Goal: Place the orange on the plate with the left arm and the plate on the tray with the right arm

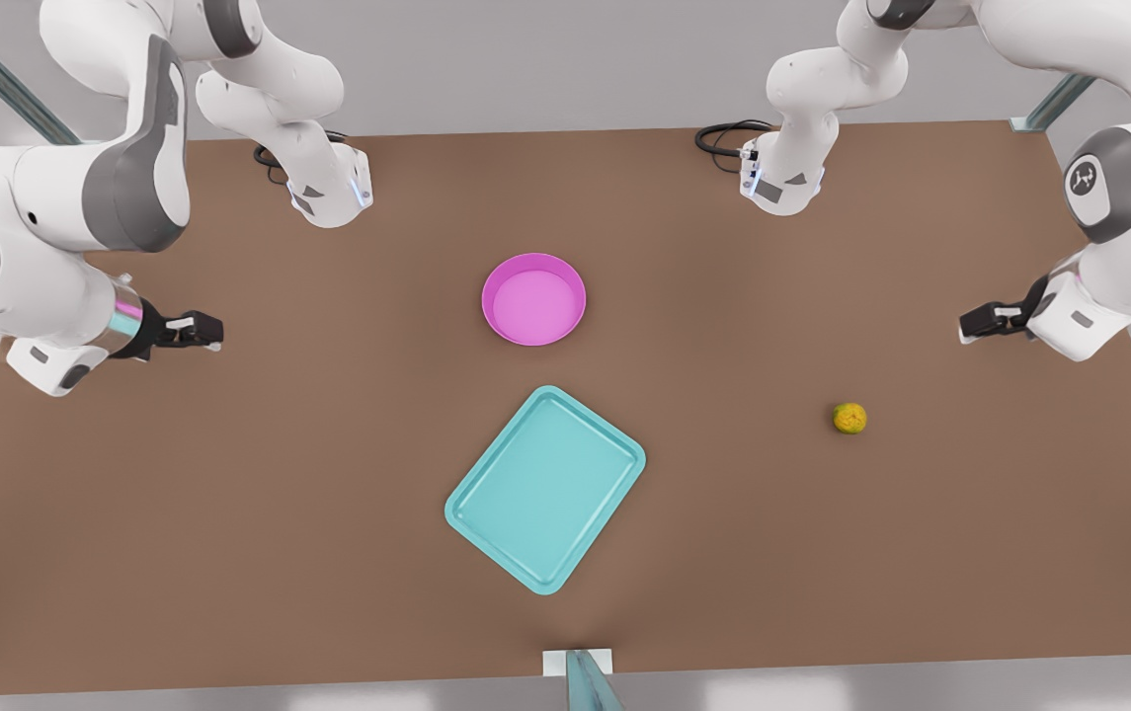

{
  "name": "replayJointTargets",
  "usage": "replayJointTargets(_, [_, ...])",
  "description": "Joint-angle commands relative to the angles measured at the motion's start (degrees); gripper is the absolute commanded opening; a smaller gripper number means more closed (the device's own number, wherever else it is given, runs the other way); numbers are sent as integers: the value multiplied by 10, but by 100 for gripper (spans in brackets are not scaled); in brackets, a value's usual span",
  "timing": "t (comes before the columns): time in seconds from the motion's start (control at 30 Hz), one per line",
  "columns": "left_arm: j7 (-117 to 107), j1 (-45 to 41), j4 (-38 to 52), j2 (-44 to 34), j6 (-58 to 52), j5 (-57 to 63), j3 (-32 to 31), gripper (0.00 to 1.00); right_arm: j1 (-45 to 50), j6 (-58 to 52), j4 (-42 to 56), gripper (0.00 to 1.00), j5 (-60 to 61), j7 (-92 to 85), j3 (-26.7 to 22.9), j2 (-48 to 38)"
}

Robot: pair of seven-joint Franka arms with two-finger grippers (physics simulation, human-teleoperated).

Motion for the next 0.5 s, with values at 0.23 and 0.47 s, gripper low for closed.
replayJointTargets(0.23, [8, -20, -161, 148, 176, 2, -3, 100, 0, 2, -18, 100, -11, -36, 4, 6])
replayJointTargets(0.47, [15, -19, -279, 191, 413, 7, 14, 100, 1, 6, -25, 100, -7, -35, 7, 14])
